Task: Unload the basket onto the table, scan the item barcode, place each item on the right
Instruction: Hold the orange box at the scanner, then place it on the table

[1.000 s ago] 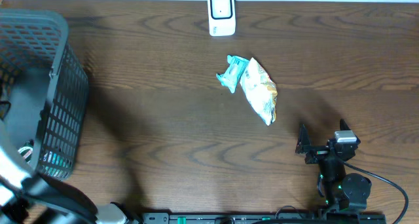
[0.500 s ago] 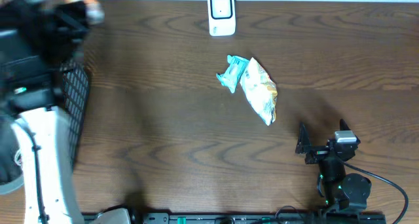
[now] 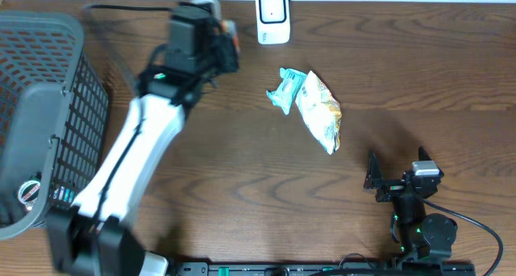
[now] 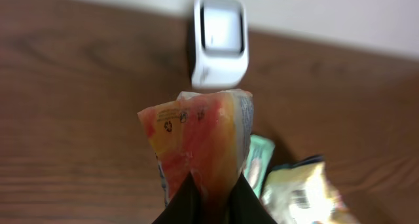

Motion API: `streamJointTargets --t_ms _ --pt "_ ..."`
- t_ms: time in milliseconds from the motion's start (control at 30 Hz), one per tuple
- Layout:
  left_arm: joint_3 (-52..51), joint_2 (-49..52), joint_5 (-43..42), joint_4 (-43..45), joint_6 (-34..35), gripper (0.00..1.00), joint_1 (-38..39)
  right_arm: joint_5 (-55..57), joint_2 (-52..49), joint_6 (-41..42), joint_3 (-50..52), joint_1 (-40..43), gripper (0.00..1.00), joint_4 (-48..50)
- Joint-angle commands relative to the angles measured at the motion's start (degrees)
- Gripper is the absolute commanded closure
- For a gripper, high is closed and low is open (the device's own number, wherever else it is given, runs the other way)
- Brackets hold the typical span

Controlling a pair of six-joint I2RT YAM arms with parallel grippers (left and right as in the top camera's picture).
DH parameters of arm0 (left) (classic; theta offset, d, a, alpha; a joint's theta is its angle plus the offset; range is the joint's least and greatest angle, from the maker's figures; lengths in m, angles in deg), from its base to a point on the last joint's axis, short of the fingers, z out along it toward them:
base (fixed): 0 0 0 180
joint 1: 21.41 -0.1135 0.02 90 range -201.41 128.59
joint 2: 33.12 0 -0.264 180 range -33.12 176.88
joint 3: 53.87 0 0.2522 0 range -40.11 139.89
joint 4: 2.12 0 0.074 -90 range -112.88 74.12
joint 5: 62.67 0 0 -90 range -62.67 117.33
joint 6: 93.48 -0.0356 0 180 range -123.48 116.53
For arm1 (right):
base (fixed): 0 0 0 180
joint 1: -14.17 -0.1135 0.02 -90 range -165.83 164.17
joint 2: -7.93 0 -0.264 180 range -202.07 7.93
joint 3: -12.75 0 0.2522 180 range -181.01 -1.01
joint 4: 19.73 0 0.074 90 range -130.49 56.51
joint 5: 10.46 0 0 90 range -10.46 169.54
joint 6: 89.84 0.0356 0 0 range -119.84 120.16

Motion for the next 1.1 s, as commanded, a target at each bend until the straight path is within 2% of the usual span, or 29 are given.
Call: streamJointTargets --t_ms 0,167,200,233,300,400,600,767,833,900,967,1067 --pt "0.09 7.19 2.62 1.81 -1.73 0.93 2.49 0.26 0.35 -0.37 0.09 -0.44 0.01 -0.20" --pt "0.09 14.69 2.62 5.79 -1.70 0.92 3.80 0.26 0.35 -0.37 0.09 -0.44 0.01 -0.20" --pt "0.09 15.76 2.60 6.45 -1.70 0.85 3.80 0.26 0.35 -0.37 0.09 -0.44 0.01 -0.20" --pt "0.09 17.53 2.60 7.37 -1.68 0.75 3.87 0.26 0.35 -0.37 0.09 -0.44 0.01 -0.20" --pt "0.09 18.71 2.60 7.69 -1.68 0.74 3.87 0.26 0.35 -0.37 0.09 -0.44 0.01 -0.20" --pt "0.09 19.19 2.60 7.67 -1.70 0.50 3.85 0.26 0.35 -0.37 0.09 -0.44 0.01 -0.20" --pt "0.13 18.10 2.58 8.76 -1.70 0.49 3.85 0.26 0.35 -0.37 0.09 -0.44 0.01 -0.20" --pt "0.33 12.17 2.60 8.72 -1.75 0.49 2.64 0.26 0.35 -0.37 0.09 -0.44 0.01 -0.20" --pt "0.33 6.82 2.62 8.70 -1.75 0.42 0.66 0.26 0.35 -0.37 0.09 -0.44 0.01 -0.20" --pt "0.33 2.75 2.82 8.70 -1.86 0.39 -1.44 0.26 0.35 -0.37 0.09 -0.44 0.01 -0.20" --pt "0.33 -1.60 2.80 8.68 -3.63 0.39 -4.37 0.26 0.35 -0.37 0.09 -0.44 0.01 -0.20" --pt "0.33 -9.29 2.82 7.72 -5.16 0.33 -12.17 0.26 0.35 -0.37 0.09 -0.44 0.01 -0.20"
